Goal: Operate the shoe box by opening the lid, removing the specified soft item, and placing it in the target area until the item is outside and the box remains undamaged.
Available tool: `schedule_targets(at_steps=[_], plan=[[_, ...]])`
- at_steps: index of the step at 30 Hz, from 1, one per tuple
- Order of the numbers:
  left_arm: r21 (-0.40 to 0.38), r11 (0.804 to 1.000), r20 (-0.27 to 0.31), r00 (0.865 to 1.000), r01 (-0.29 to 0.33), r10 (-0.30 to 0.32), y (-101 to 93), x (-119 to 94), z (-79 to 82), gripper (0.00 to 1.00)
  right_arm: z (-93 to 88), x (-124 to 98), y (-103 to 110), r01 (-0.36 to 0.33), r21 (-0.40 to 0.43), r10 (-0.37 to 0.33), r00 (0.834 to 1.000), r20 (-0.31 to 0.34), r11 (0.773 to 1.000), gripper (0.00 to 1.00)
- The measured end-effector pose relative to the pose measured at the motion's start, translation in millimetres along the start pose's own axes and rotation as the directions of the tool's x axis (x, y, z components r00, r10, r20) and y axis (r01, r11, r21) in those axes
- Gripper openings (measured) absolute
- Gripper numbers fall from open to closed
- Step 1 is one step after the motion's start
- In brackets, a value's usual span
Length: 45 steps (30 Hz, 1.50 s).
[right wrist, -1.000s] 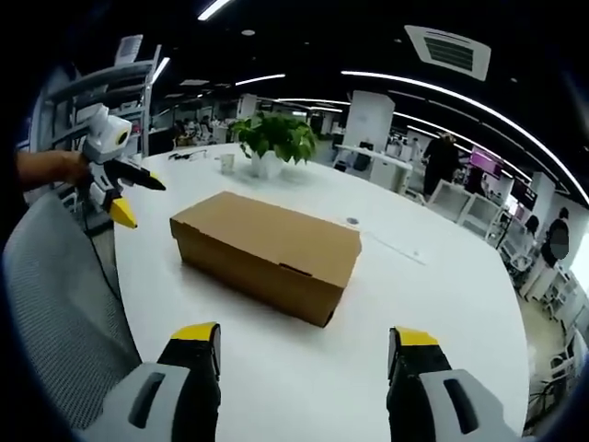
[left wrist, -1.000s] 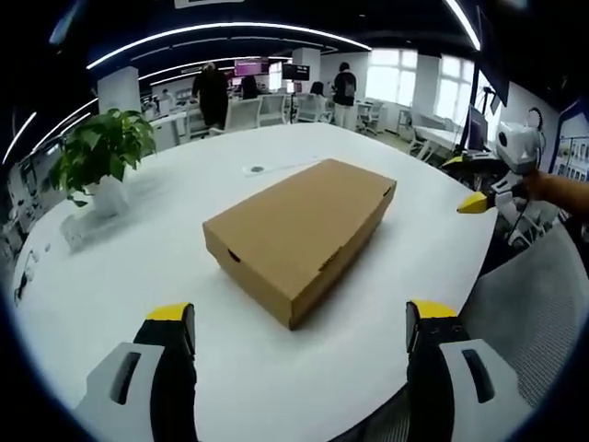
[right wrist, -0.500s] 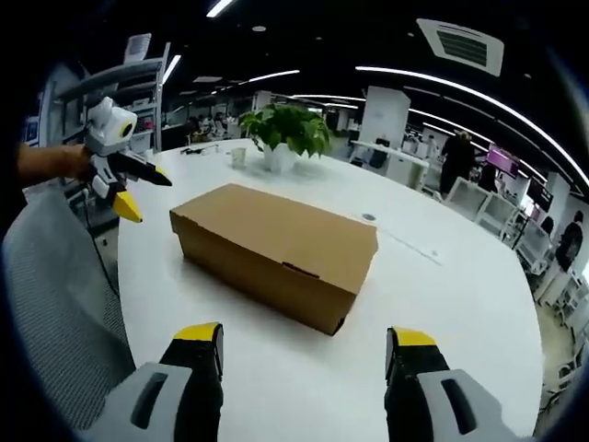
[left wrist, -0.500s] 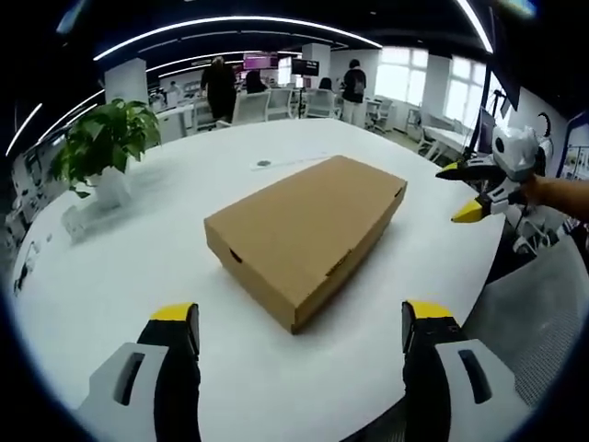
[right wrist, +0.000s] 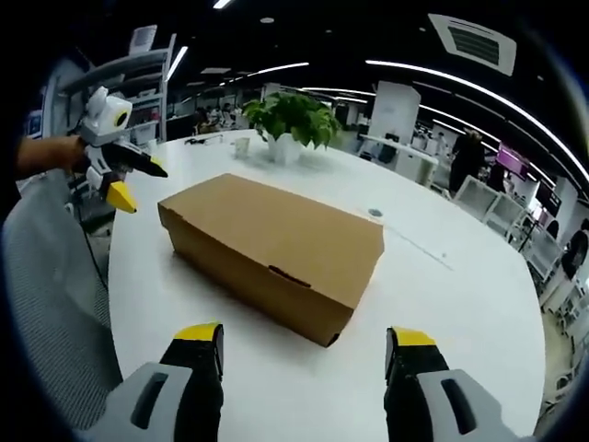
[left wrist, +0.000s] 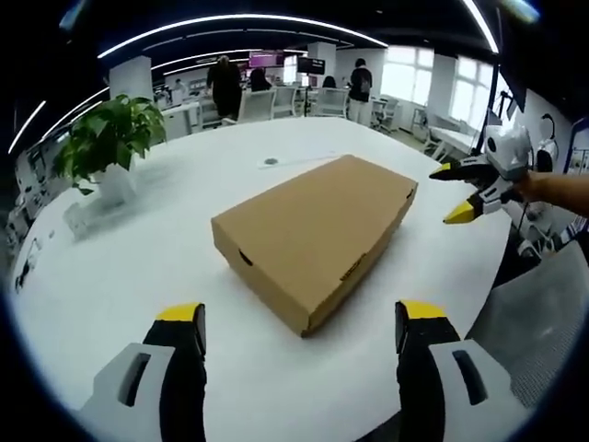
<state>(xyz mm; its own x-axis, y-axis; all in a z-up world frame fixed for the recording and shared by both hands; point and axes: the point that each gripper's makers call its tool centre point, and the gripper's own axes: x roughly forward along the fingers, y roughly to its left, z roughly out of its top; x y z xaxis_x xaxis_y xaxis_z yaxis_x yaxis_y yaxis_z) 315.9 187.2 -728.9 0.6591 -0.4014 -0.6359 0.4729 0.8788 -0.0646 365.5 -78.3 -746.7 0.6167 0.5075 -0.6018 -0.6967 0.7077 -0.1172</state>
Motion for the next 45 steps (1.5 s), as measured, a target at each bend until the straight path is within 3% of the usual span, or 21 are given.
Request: schedule_targets(at_steps=[6,23,28,34,45], plan=[[-0.028,1.0,0.002,1.0,-0.012,0.012,3.3,5.3,2.8,0.87,5.3,9.8,-7.3,-0.012,0.049,0.011,1.0,0.016,0.999,0.69],[-0.069,0.998,-0.001,1.0,-0.016,0.016,-4.1,25.5,-0.8,0.85,9.7,32.4,-8.3,-0.067,-0.007,0.066,0.997,-0.034,0.998,0.65],[-0.075,0.997,-0.002,1.0,-0.027,0.027,1.2,35.7,-2.5,0.83,10.3,38.4,-9.2,-0.077,-0.01,0.077,0.996,-0.044,0.997,0.64],[-0.088,0.996,0.011,1.0,-0.018,0.019,-0.5,44.8,1.4,0.76,13.3,42.9,-9.2,-0.085,-0.007,0.085,0.996,-0.041,0.996,0.62],[-0.101,0.995,0.017,0.999,-0.025,0.027,-1.0,51.3,1.4,0.73,16.3,46.5,-9.6,-0.104,-0.021,0.103,0.994,-0.029,0.994,0.59]])
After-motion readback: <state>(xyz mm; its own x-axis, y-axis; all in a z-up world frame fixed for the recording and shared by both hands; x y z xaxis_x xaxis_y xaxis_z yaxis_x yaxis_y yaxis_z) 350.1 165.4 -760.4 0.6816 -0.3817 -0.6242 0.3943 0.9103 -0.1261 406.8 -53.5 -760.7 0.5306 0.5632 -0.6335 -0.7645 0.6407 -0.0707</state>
